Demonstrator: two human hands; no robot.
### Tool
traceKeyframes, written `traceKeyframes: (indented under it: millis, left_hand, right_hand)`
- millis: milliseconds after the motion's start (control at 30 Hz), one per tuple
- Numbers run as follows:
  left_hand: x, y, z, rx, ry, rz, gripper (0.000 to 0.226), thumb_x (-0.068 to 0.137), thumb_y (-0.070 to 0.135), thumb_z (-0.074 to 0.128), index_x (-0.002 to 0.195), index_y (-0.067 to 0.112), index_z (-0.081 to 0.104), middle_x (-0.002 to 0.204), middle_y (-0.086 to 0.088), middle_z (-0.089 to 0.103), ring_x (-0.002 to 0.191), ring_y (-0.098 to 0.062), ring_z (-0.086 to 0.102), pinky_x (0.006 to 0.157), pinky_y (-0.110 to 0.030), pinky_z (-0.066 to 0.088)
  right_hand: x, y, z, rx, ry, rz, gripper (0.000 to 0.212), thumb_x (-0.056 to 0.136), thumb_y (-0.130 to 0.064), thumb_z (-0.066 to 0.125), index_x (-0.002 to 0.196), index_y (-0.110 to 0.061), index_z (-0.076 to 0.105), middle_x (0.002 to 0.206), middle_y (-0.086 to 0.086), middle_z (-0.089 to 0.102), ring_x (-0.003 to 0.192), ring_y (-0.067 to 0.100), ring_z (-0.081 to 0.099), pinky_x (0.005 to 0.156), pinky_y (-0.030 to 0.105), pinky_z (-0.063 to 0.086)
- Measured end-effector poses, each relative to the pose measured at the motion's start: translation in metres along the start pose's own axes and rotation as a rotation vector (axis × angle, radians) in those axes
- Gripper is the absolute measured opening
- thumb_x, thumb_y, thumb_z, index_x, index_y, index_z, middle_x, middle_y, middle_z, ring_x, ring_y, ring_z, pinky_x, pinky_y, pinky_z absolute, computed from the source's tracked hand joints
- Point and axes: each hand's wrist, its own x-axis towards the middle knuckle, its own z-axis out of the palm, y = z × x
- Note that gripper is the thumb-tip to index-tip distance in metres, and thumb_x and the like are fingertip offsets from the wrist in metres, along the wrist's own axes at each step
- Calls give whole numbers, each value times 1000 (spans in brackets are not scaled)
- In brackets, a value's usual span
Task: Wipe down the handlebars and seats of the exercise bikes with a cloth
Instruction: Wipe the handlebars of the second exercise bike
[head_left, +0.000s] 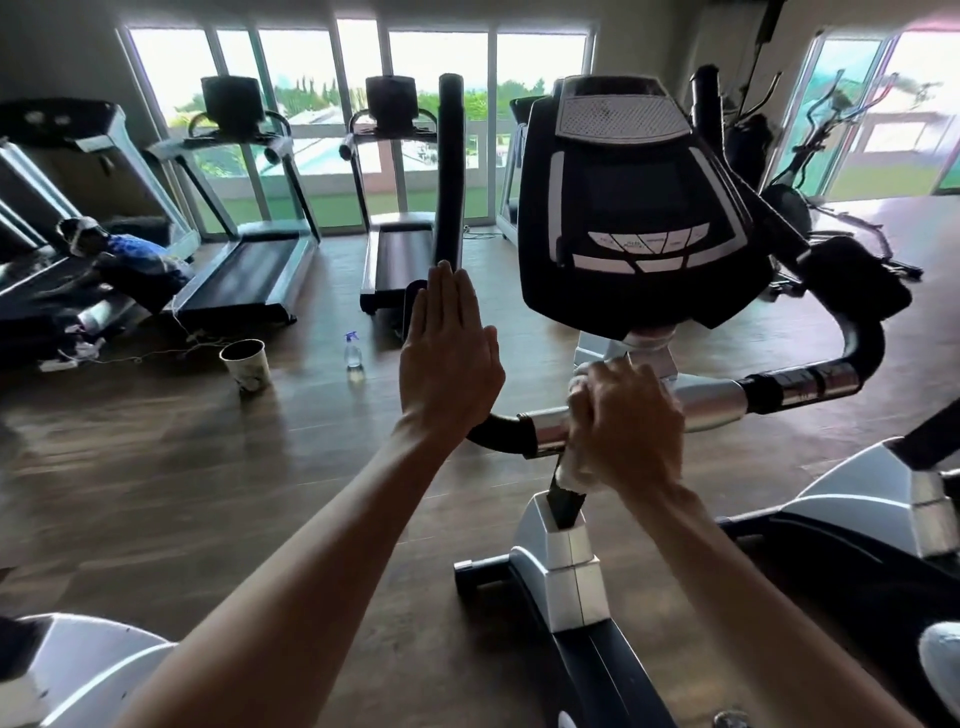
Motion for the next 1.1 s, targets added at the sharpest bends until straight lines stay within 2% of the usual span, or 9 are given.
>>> traceKeyframes:
  millis: [100, 233, 433, 600, 700, 767, 867, 933, 1100]
  left_hand:
    - [-1, 0, 2, -4, 11, 1, 66, 103, 22, 44, 157, -8, 23, 165, -28, 20, 157, -35, 17, 129, -42, 12]
    - [-3, -2, 1, 13, 5, 37, 68, 97, 19, 42, 156, -9, 25, 164, -30, 23, 155, -37, 20, 128, -43, 14]
    - [-11, -1, 1, -33, -21, 49, 68, 97, 12, 42, 157, -9, 20, 165, -29, 17, 157, -36, 14, 127, -40, 4]
    - [-44, 4, -7, -173, -8, 66, 81, 84, -2, 48, 159, -7, 17, 167, -25, 14, 158, -33, 11, 128, -39, 4]
    - [-76, -1, -22, -336, -12, 112, 73, 88, 1, 42, 159, -3, 24, 167, -20, 21, 157, -28, 16, 129, -39, 13]
    - [-93, -15, -33, -451, -5, 123, 62, 94, 7, 44, 155, 1, 38, 162, -14, 37, 153, -22, 30, 126, -32, 21]
    - [-112, -45, -51, -459, 32, 113, 45, 94, 10, 49, 138, 8, 59, 138, -7, 63, 126, -19, 54, 108, -27, 36]
    - [-123, -68, -56, -429, 32, 59, 38, 91, 16, 46, 124, 13, 64, 124, -4, 65, 112, -21, 57, 99, -32, 42]
    - [-136, -130, -71, -438, -64, -141, 27, 90, 19, 46, 107, 15, 68, 115, -4, 65, 108, -25, 60, 89, -46, 53]
  right_hand:
    - [-14, -25, 5, -16, -35, -112, 50, 96, -45, 30, 116, -17, 66, 114, 3, 64, 107, 28, 57, 95, 47, 47]
    - [-19, -2, 0, 67, -63, -340, 46, 98, -45, 39, 128, -18, 59, 129, 3, 58, 111, 29, 56, 91, 46, 51]
    - [13, 4, -4, 54, -126, -88, 47, 90, -51, 33, 105, -22, 67, 105, 4, 68, 99, 29, 62, 81, 40, 51]
    - [-12, -9, -3, 163, -59, -201, 34, 96, -45, 48, 107, -18, 66, 104, 2, 65, 100, 26, 58, 84, 41, 51]
    - [-22, -17, -6, 307, 2, -235, 37, 97, -46, 44, 105, -18, 67, 101, 1, 64, 97, 25, 57, 84, 40, 50]
    - [-24, -27, -12, 393, 42, -256, 30, 98, -42, 49, 100, -18, 67, 96, -1, 65, 92, 23, 60, 82, 41, 50]
    - [-26, -49, -23, 515, 73, -328, 21, 100, -34, 56, 96, -17, 67, 89, -4, 68, 82, 19, 65, 75, 38, 54]
    - [-29, -68, -30, 609, 32, -384, 23, 99, -35, 53, 94, -18, 68, 88, -10, 69, 78, 14, 67, 70, 38, 56]
    - [-30, -118, -27, 634, -99, -549, 27, 97, -39, 51, 86, -20, 67, 80, -10, 67, 70, 13, 65, 65, 39, 55]
